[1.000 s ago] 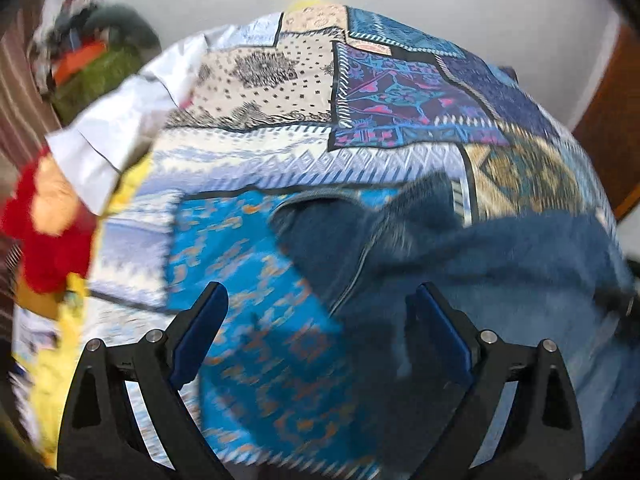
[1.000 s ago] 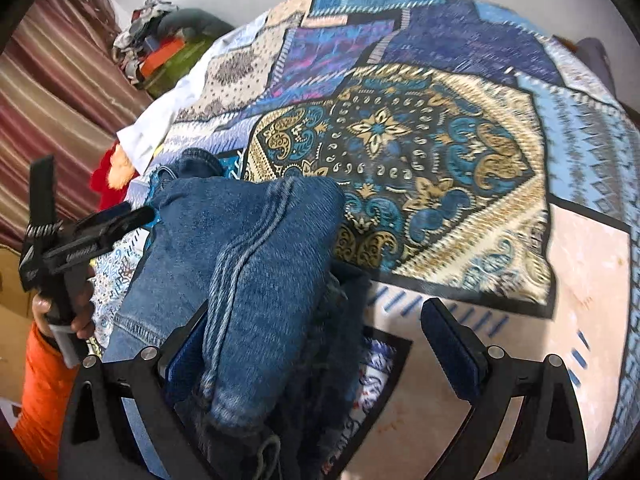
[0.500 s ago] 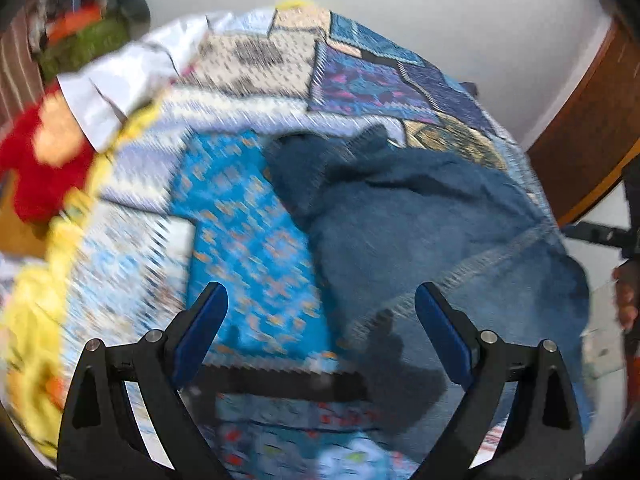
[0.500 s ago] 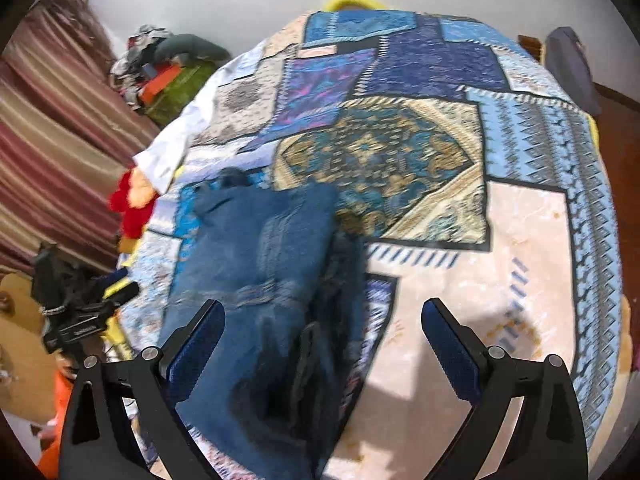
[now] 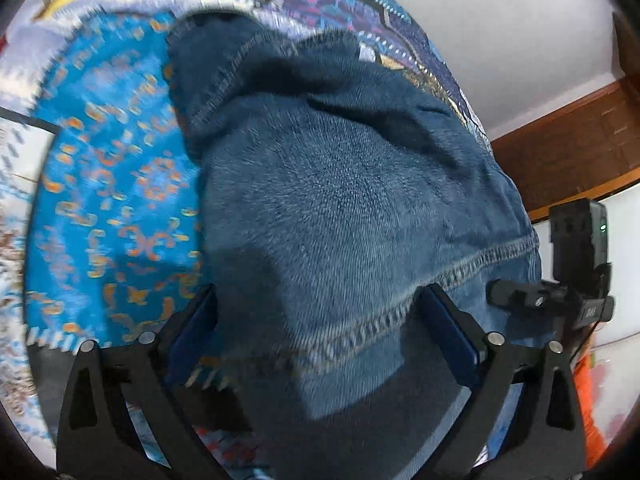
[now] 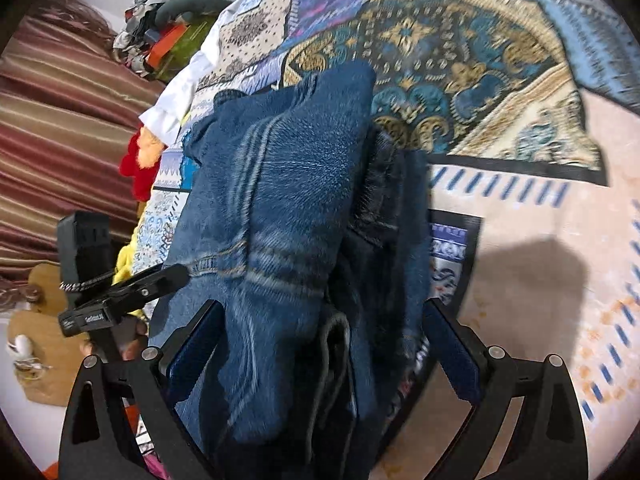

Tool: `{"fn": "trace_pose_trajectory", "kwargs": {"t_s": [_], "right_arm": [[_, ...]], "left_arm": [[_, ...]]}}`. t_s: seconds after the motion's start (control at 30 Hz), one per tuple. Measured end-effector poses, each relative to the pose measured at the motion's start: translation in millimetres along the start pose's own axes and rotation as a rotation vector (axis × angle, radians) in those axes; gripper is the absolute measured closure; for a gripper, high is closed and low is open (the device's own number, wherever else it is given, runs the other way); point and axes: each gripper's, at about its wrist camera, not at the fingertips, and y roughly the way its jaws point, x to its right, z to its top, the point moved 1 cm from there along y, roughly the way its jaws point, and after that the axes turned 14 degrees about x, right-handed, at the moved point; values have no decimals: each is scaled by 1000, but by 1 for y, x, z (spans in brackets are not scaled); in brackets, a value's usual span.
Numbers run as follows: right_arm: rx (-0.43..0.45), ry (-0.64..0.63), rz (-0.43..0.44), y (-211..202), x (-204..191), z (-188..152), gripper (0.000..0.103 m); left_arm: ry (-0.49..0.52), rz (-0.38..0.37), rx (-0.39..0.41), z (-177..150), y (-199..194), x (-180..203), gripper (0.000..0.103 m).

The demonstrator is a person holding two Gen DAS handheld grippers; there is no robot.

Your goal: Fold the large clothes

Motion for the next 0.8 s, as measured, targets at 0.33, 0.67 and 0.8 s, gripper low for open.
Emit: {"fn": "trace_pose_trajectory", "kwargs": {"t_s": [0.33,0.67,0.8], "right_arm": [[35,-22,25,17,-10,5,28],[105,-119,-40,-30,-61,6,57],[154,-123,-29,-55,-87,9,60]], "left_arm": [[113,31,34,5,-3,26,26],[224,71,128,23,-52,70,54],[291,80,208,37,-89,90,55]]}}
